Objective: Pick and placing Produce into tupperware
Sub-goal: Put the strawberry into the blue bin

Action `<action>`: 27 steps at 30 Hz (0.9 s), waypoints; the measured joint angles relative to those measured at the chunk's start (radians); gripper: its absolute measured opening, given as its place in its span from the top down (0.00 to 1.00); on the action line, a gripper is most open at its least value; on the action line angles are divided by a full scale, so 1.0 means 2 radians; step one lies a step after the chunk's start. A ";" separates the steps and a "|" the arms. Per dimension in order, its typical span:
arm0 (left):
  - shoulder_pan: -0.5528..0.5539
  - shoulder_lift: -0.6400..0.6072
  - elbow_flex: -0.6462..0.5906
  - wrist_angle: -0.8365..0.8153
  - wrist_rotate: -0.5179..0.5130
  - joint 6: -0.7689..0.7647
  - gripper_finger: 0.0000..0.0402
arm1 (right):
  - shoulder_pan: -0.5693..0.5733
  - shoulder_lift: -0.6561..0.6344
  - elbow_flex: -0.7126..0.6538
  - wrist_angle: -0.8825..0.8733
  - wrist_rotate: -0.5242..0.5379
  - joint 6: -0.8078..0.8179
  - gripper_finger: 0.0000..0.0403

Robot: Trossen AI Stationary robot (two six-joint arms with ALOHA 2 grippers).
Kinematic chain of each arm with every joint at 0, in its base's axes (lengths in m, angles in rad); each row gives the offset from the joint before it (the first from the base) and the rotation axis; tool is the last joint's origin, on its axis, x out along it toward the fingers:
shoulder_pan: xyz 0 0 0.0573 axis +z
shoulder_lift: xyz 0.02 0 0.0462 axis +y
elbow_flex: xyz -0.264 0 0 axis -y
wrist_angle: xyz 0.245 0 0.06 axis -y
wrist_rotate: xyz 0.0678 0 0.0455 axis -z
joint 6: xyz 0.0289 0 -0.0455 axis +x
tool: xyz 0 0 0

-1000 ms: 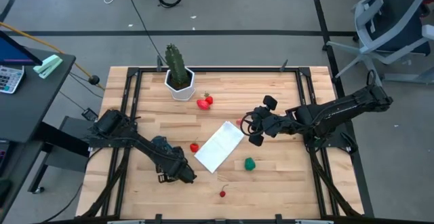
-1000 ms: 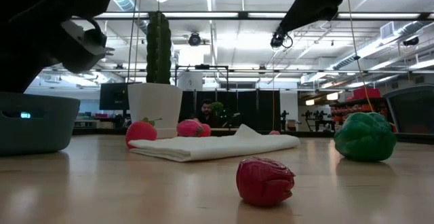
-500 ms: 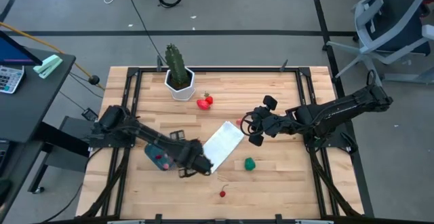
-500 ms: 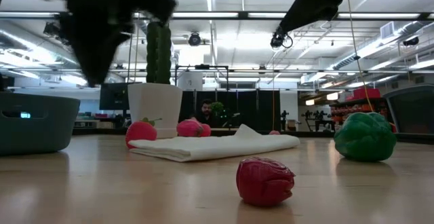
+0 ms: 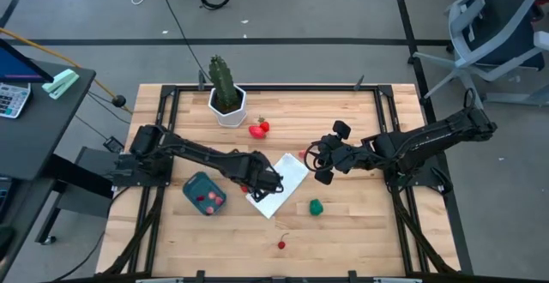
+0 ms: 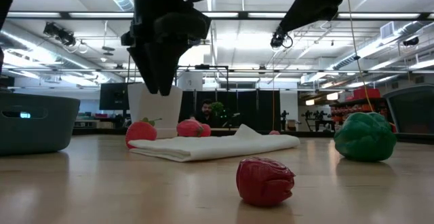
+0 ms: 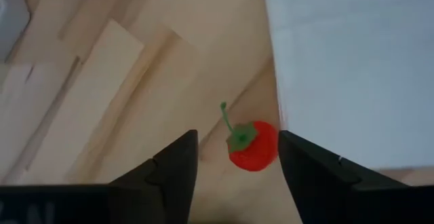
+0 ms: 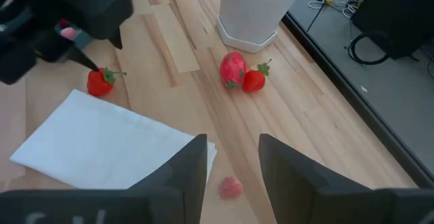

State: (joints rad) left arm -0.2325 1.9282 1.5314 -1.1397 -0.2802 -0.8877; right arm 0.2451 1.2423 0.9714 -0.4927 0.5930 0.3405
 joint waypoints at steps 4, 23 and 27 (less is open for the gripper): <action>0.004 0.000 0.000 0.000 0.002 -0.025 0.48 | 0.000 0.000 0.000 0.000 0.000 0.000 0.65; -0.021 0.034 -0.001 0.003 -0.049 -0.077 0.47 | 0.000 0.000 0.000 0.000 -0.015 0.005 0.65; -0.019 0.034 -0.001 0.003 -0.051 -0.089 0.47 | 0.000 0.000 0.000 0.000 -0.015 0.005 0.65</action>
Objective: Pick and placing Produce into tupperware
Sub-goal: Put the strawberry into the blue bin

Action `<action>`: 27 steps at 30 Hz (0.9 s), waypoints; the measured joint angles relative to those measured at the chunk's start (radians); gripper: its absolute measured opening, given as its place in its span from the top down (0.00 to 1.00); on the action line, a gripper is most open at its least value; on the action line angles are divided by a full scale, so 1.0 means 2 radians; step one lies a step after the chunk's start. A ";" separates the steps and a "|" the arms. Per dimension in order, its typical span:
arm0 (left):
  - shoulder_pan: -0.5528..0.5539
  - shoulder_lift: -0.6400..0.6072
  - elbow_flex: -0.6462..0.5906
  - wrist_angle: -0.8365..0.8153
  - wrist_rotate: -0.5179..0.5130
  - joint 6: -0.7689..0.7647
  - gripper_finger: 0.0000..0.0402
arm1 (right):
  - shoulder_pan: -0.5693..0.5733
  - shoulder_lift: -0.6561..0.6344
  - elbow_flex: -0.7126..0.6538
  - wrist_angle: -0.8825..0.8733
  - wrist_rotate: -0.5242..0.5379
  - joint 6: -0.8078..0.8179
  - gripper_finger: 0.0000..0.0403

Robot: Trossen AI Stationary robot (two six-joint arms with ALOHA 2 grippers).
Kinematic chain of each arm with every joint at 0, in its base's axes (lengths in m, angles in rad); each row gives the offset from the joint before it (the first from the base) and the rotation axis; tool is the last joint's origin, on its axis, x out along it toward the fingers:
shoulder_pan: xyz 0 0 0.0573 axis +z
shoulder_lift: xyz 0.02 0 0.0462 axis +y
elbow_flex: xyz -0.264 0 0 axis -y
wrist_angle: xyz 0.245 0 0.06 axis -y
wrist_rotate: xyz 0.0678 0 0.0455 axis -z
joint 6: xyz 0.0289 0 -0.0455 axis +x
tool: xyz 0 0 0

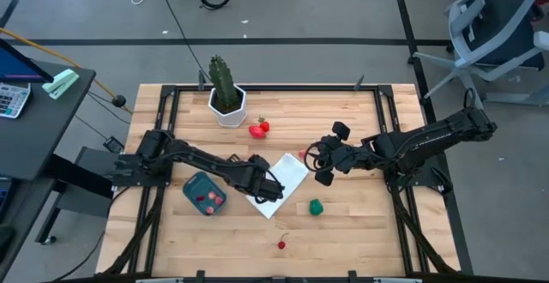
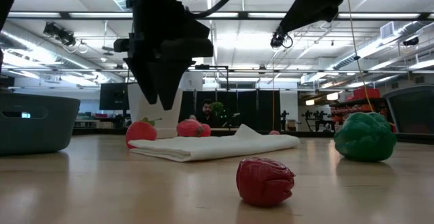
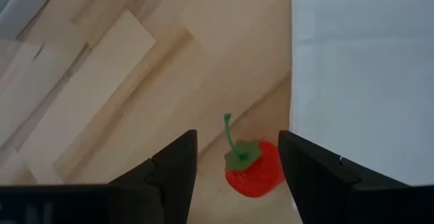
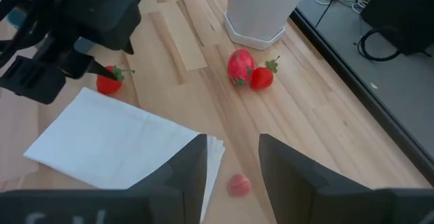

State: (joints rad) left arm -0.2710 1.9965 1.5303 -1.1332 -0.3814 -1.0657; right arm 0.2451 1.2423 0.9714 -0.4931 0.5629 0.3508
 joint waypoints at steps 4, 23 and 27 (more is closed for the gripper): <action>0.000 0.000 0.000 0.000 0.000 -0.016 0.48 | 0.000 0.000 0.000 0.000 0.000 0.000 0.65; 0.000 0.001 -0.079 0.050 0.007 -0.060 0.50 | 0.000 0.000 0.000 -0.001 -0.021 0.000 0.65; 0.000 0.001 -0.079 0.051 0.008 -0.060 0.52 | 0.000 0.000 0.000 -0.001 -0.021 -0.001 0.65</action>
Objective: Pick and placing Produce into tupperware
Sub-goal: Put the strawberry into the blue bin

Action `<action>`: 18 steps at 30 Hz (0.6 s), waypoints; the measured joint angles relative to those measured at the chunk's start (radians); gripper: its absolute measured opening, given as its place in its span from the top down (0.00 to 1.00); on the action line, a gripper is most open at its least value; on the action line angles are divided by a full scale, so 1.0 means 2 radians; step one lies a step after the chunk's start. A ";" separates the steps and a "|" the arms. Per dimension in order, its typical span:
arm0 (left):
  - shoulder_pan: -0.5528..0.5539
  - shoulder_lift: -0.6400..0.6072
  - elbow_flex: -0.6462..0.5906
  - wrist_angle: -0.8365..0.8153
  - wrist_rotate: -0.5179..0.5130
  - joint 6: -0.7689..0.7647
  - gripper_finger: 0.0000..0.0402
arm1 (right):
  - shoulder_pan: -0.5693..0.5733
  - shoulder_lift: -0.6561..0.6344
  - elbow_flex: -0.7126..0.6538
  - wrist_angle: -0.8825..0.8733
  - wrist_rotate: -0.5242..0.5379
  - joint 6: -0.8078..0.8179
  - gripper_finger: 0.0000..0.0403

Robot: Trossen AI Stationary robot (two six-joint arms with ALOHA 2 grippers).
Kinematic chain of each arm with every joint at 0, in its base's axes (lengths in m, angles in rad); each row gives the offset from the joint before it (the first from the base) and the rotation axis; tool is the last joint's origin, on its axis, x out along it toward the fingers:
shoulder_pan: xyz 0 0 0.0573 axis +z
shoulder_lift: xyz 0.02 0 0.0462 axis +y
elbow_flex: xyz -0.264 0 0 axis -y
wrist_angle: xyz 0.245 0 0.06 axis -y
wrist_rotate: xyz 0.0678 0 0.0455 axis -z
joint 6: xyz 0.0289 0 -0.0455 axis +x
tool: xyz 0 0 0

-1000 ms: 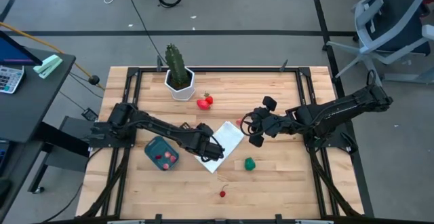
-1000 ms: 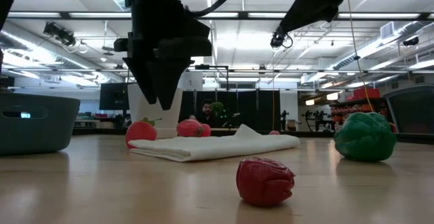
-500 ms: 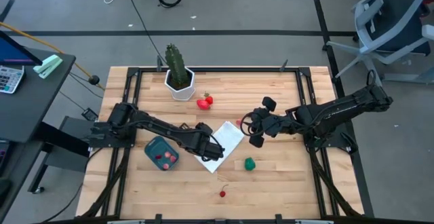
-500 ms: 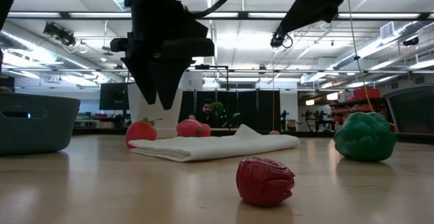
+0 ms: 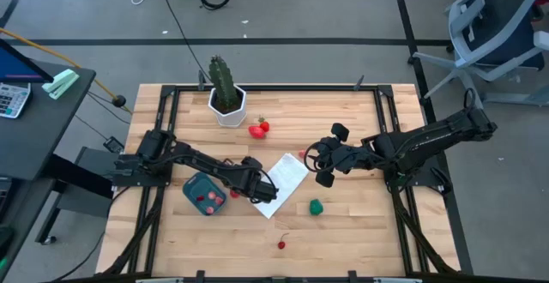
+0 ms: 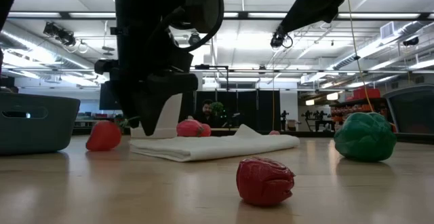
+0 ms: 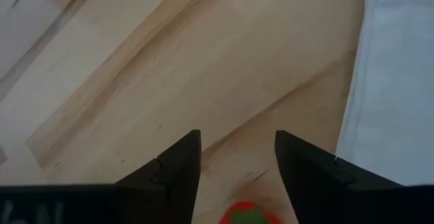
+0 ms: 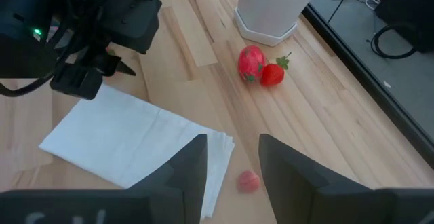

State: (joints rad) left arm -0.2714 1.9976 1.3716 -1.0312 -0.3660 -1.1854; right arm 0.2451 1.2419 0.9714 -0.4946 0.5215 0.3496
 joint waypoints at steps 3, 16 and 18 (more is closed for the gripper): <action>-0.001 0.000 0.000 0.000 0.001 -0.003 0.53 | 0.000 0.000 0.000 0.000 0.000 0.000 0.65; -0.033 0.000 0.000 0.000 0.002 -0.015 0.56 | 0.000 0.000 0.000 0.000 0.000 -0.001 0.65; -0.038 0.000 0.000 0.000 0.002 -0.015 0.58 | 0.000 0.000 0.000 0.000 0.000 -0.001 0.65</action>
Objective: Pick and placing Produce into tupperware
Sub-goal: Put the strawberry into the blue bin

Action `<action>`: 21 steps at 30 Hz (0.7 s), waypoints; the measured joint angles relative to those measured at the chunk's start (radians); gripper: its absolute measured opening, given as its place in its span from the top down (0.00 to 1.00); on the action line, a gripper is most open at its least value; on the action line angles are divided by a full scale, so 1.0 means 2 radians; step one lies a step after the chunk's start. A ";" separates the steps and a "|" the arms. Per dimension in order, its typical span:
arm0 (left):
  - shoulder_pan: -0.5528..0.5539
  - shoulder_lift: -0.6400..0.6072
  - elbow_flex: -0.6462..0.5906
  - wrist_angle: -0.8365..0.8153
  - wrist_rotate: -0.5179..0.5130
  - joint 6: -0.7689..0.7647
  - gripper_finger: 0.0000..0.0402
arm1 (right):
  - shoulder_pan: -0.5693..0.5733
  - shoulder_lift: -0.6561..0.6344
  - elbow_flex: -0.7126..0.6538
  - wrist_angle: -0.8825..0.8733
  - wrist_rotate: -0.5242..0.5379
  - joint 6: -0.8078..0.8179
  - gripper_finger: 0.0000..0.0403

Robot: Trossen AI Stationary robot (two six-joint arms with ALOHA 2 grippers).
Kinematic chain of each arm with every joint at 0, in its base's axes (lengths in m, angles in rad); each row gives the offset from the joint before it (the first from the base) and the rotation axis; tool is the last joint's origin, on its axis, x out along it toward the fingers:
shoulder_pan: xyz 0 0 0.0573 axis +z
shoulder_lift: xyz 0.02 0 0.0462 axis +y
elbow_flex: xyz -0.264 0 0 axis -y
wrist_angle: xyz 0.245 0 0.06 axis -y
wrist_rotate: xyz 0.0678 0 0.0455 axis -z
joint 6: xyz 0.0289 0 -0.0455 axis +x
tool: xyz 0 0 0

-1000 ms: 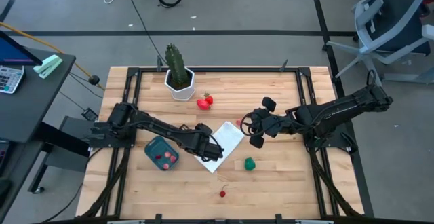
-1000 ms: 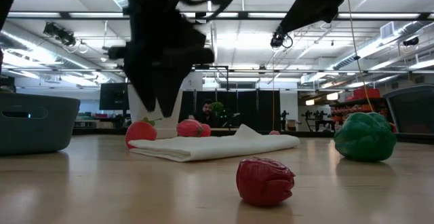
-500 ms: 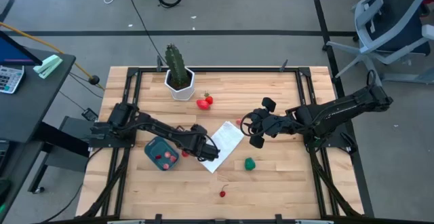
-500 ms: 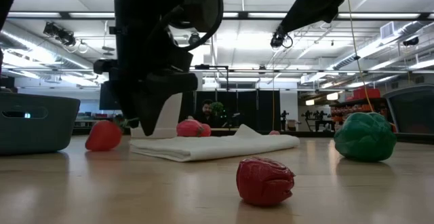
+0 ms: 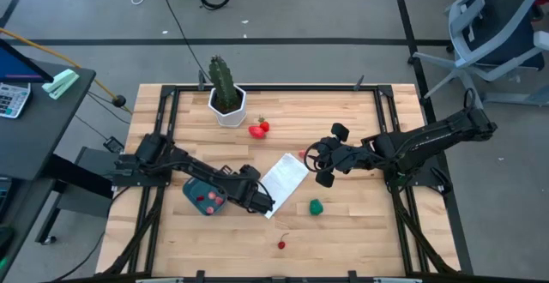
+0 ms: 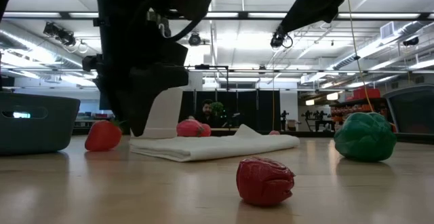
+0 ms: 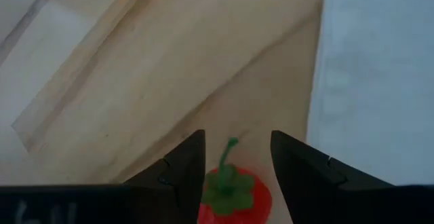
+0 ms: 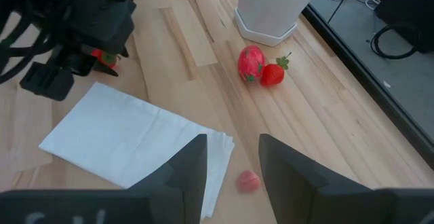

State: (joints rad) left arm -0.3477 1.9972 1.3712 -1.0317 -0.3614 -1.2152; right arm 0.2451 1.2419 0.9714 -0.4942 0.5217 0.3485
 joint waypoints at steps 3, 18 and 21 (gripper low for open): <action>-0.006 0.000 0.000 0.000 0.000 -0.002 0.64 | 0.000 0.000 0.000 0.000 0.000 0.000 0.65; -0.012 -0.001 0.030 -0.076 -0.023 0.028 0.98 | 0.000 0.000 0.000 0.000 0.000 0.000 0.65; -0.016 -0.001 0.066 -0.142 -0.048 0.025 0.98 | 0.000 0.000 0.000 0.000 0.000 0.000 0.65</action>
State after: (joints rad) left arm -0.3792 1.9957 1.5030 -1.3160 -0.4580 -1.1656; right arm 0.2443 1.2419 0.9714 -0.4934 0.5224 0.3489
